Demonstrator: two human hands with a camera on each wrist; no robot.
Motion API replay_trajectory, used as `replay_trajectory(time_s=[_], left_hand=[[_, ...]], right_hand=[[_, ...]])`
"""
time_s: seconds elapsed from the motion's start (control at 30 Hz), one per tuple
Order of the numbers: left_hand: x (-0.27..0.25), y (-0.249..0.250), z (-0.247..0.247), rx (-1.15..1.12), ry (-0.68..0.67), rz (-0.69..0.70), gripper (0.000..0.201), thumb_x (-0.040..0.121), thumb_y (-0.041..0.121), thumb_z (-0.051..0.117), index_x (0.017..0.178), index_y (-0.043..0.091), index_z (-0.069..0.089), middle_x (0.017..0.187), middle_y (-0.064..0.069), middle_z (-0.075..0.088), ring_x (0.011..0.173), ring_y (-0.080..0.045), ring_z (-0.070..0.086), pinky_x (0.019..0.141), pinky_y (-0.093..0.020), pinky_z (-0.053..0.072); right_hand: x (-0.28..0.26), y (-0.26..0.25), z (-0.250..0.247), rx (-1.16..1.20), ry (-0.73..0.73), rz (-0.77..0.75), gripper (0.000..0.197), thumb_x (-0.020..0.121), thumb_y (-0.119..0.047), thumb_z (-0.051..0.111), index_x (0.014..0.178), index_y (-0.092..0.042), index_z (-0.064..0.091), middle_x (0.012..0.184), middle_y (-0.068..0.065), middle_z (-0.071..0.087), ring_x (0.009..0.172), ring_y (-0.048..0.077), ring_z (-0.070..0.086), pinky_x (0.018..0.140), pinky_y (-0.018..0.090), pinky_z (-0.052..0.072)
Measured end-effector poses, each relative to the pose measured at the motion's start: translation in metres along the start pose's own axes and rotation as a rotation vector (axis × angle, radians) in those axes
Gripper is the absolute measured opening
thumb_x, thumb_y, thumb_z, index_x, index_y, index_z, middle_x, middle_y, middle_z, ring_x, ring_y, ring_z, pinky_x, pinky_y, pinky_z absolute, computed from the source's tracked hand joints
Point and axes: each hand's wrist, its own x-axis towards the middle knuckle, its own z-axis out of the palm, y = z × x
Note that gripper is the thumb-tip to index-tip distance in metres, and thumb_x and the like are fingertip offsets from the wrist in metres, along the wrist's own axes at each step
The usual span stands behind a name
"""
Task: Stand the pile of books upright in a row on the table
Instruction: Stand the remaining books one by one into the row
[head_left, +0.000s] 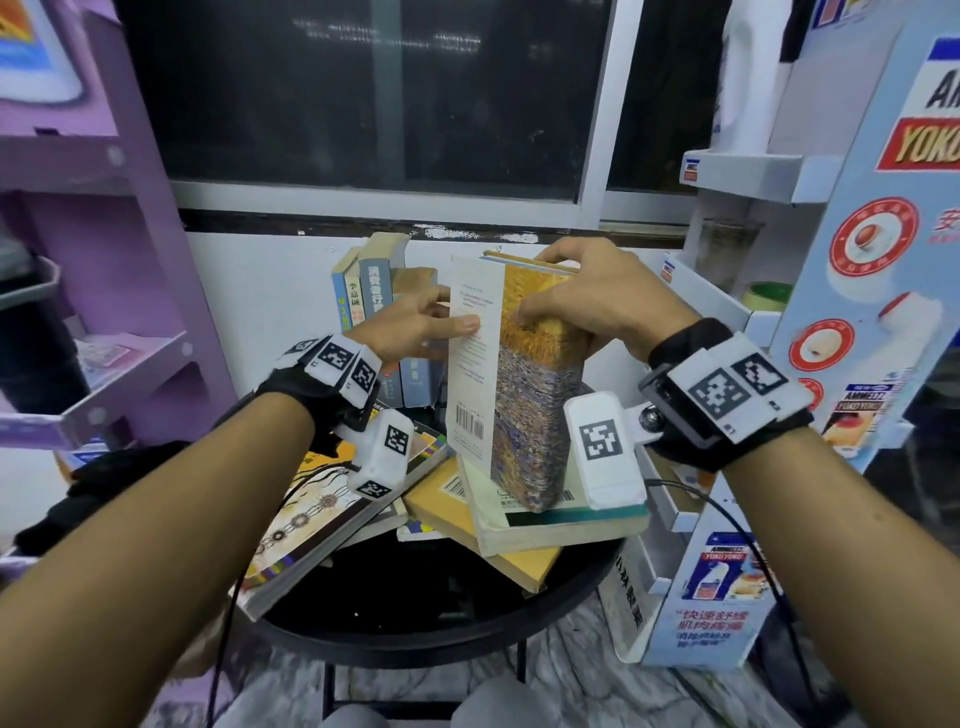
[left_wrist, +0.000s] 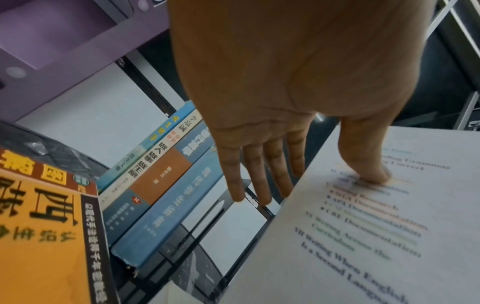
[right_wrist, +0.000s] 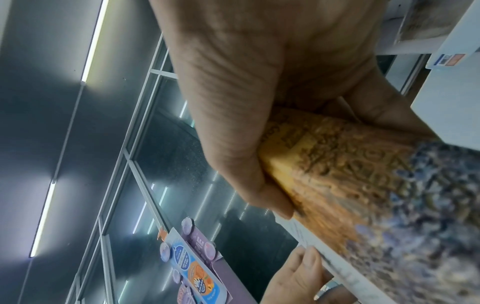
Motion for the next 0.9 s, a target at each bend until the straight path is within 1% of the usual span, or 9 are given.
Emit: replay_trajectory(time_s=[0.1,0.2,0.27,0.4,0.47,0.57,0.67,0.77,0.9], left_hand=[[0.005,-0.003,-0.011,0.059,0.128,0.03,0.037,0.09,0.025,0.065,0.124,0.017,0.055,0.117,-0.003,0.064,0.107,-0.015,0.061,0.09,-0.032,0.049],[0.011,-0.008,-0.024,0.104,0.309,0.108,0.028,0.088,0.022,0.067,0.116,0.018,0.06,0.113,0.0,0.067,0.104,-0.01,0.061,0.092,-0.027,0.047],[0.012,-0.009,-0.029,0.141,0.452,0.151,0.025,0.088,0.022,0.066,0.112,0.017,0.062,0.107,0.004,0.067,0.099,-0.007,0.06,0.086,-0.018,0.047],[0.02,-0.013,-0.039,0.361,0.67,0.167,0.041,0.085,0.036,0.067,0.121,0.018,0.061,0.12,0.005,0.062,0.108,-0.009,0.055,0.091,-0.025,0.041],[0.028,-0.018,-0.044,0.538,0.681,0.137,0.052,0.084,0.045,0.065,0.128,0.019,0.056,0.13,0.001,0.058,0.119,-0.018,0.052,0.096,-0.034,0.042],[0.042,-0.027,-0.052,0.779,0.678,0.108,0.065,0.082,0.057,0.06,0.133,0.017,0.051,0.133,-0.008,0.055,0.123,-0.028,0.049,0.101,-0.043,0.039],[0.055,-0.034,-0.059,0.847,0.688,0.096,0.072,0.08,0.061,0.056,0.135,0.015,0.049,0.135,-0.01,0.054,0.124,-0.03,0.048,0.105,-0.045,0.037],[0.067,-0.037,-0.064,0.882,0.678,0.066,0.075,0.079,0.061,0.056,0.136,0.014,0.048,0.138,-0.01,0.052,0.127,-0.03,0.046,0.108,-0.045,0.035],[0.083,-0.037,-0.07,0.948,0.651,0.024,0.074,0.078,0.059,0.057,0.135,0.012,0.048,0.138,-0.01,0.051,0.128,-0.029,0.045,0.108,-0.045,0.032]], right_hand=[[0.0,-0.004,0.001,-0.016,-0.003,0.004,0.048,0.069,-0.026,0.082,0.111,-0.028,0.058,0.096,0.001,0.057,0.085,0.024,0.064,0.063,0.046,0.061],[0.002,-0.005,0.004,-0.026,0.032,-0.021,0.043,0.07,-0.028,0.082,0.108,-0.026,0.061,0.093,-0.003,0.059,0.084,0.02,0.064,0.067,0.043,0.062],[0.004,-0.004,0.006,-0.027,0.072,-0.044,0.039,0.071,-0.029,0.082,0.105,-0.024,0.063,0.094,-0.001,0.062,0.081,0.015,0.063,0.068,0.04,0.061],[0.011,-0.007,0.011,-0.043,0.139,-0.083,0.029,0.074,-0.032,0.08,0.095,-0.022,0.064,0.086,-0.005,0.06,0.084,0.016,0.063,0.072,0.039,0.06],[0.016,-0.009,0.012,-0.054,0.16,-0.095,0.028,0.074,-0.034,0.079,0.094,-0.021,0.065,0.086,-0.005,0.06,0.088,0.018,0.062,0.076,0.041,0.059],[0.024,-0.012,0.013,-0.061,0.171,-0.101,0.029,0.073,-0.035,0.079,0.094,-0.019,0.066,0.084,-0.007,0.06,0.085,0.017,0.062,0.074,0.039,0.059],[0.034,-0.015,0.011,-0.06,0.193,-0.108,0.031,0.073,-0.035,0.079,0.095,-0.015,0.07,0.083,-0.002,0.065,0.08,0.015,0.065,0.069,0.039,0.06],[0.044,-0.02,0.007,-0.048,0.225,-0.13,0.032,0.073,-0.036,0.079,0.095,-0.014,0.07,0.089,0.002,0.068,0.082,0.017,0.067,0.07,0.04,0.061],[0.061,-0.026,0.004,-0.024,0.263,-0.171,0.029,0.073,-0.037,0.079,0.093,-0.02,0.066,0.094,0.0,0.067,0.09,0.017,0.066,0.075,0.04,0.06]])
